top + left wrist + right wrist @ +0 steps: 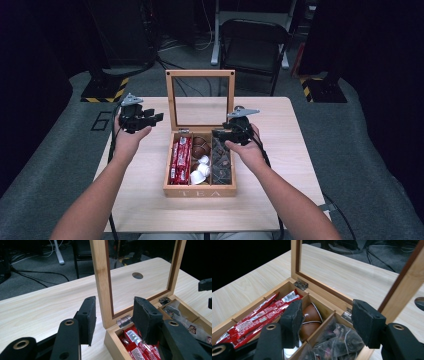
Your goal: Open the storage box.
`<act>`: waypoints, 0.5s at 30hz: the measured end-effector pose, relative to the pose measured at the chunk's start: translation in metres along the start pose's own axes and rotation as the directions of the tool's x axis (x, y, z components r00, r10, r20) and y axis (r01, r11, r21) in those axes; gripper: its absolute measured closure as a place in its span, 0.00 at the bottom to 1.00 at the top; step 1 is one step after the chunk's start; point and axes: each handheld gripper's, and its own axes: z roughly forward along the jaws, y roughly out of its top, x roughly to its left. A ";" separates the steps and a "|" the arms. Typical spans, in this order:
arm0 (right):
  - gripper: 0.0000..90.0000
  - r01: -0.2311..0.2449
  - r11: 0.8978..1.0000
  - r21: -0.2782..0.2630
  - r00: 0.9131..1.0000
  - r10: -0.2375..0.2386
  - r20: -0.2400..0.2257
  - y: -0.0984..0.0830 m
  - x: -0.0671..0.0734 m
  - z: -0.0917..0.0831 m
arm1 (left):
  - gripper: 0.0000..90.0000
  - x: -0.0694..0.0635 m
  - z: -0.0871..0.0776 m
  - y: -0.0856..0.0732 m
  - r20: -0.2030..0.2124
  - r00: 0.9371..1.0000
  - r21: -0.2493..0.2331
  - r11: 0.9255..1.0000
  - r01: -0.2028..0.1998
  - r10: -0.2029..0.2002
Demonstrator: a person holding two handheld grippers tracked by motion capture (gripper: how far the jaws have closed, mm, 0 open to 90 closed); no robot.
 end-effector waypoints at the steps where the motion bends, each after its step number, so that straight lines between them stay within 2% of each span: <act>1: 0.47 0.000 1.000 0.000 1.000 0.000 0.000 0.000 0.000 0.000 | 0.60 0.000 0.000 0.000 0.000 1.000 0.000 1.000 0.000 0.000; 6: 0.47 0.030 0.999 0.014 0.999 -0.030 -0.019 -0.004 0.007 0.007 | 0.60 0.001 0.001 -0.003 -0.002 1.000 0.005 1.000 0.004 -0.004; 9: 0.47 0.024 0.999 0.021 0.999 -0.023 -0.027 -0.006 0.011 0.009 | 0.60 0.002 0.001 -0.004 -0.007 1.000 0.006 1.000 0.004 -0.004; 10: 0.47 0.038 0.999 0.022 0.999 -0.037 -0.035 -0.009 0.013 0.012 | 0.60 0.003 0.000 -0.004 -0.007 1.000 0.007 1.000 0.007 -0.006; 15: 0.47 0.047 0.998 0.040 0.998 -0.045 -0.048 -0.013 0.019 0.018 | 0.60 0.003 -0.003 -0.003 -0.010 1.000 0.002 1.000 0.007 -0.007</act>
